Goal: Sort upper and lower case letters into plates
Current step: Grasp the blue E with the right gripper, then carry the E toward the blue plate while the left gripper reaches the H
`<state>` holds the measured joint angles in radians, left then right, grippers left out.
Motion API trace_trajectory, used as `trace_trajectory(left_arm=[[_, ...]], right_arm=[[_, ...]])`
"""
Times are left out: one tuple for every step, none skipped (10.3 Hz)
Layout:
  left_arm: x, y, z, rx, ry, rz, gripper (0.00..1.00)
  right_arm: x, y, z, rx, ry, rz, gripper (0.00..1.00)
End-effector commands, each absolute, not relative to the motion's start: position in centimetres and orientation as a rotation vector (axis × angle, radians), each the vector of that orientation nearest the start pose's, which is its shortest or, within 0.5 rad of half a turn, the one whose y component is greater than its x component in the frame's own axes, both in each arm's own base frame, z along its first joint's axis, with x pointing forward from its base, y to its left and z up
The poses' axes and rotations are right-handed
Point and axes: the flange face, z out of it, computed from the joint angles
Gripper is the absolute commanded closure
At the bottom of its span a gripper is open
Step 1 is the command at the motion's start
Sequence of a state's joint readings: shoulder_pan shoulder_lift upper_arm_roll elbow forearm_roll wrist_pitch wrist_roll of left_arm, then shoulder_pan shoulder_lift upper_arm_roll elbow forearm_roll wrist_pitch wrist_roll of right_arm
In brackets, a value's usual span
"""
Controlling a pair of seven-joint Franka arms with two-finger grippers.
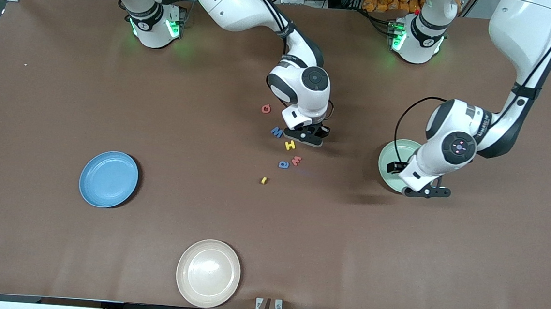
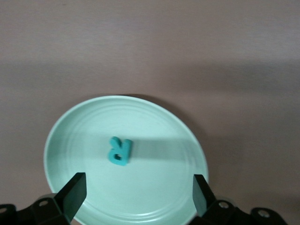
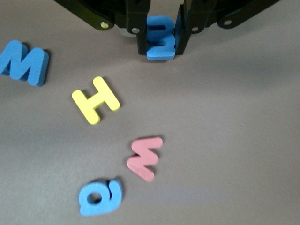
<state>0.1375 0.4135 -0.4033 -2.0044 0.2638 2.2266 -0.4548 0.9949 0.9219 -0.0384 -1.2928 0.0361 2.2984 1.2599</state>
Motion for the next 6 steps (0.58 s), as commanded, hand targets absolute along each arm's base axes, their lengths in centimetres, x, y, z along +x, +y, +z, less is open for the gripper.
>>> trace_trajectory(left_arm=[[56.5,-17.6,26.7,-3.035,-0.042,0.155,0.00],[56.1,-19.2,27.1,-3.044,-0.034,0.144,0.00],[55.8,-21.0,27.6,-3.052,-0.045,0.128,0.00],[54.7,-23.8,27.6,-3.050,-0.074,0.118,0.00],[54.2,-26.4,28.2,-3.053,-0.145,0.090,0.00],[53.6,-28.3,28.7,-3.057,-0.166,0.072,0.00]], right_arm=[[47.2,59.3,23.0,-3.000,0.490,-0.077,1.00],[48.9,58.0,24.1,-2.997,0.485,-0.077,1.00],[50.0,56.7,24.7,-3.019,0.462,-0.065,1.00],[51.6,55.1,25.2,-3.027,0.453,-0.059,1.00],[53.1,53.5,25.5,-3.041,0.437,-0.049,1.00],[54.7,51.6,25.8,-3.055,0.429,-0.033,1.00]])
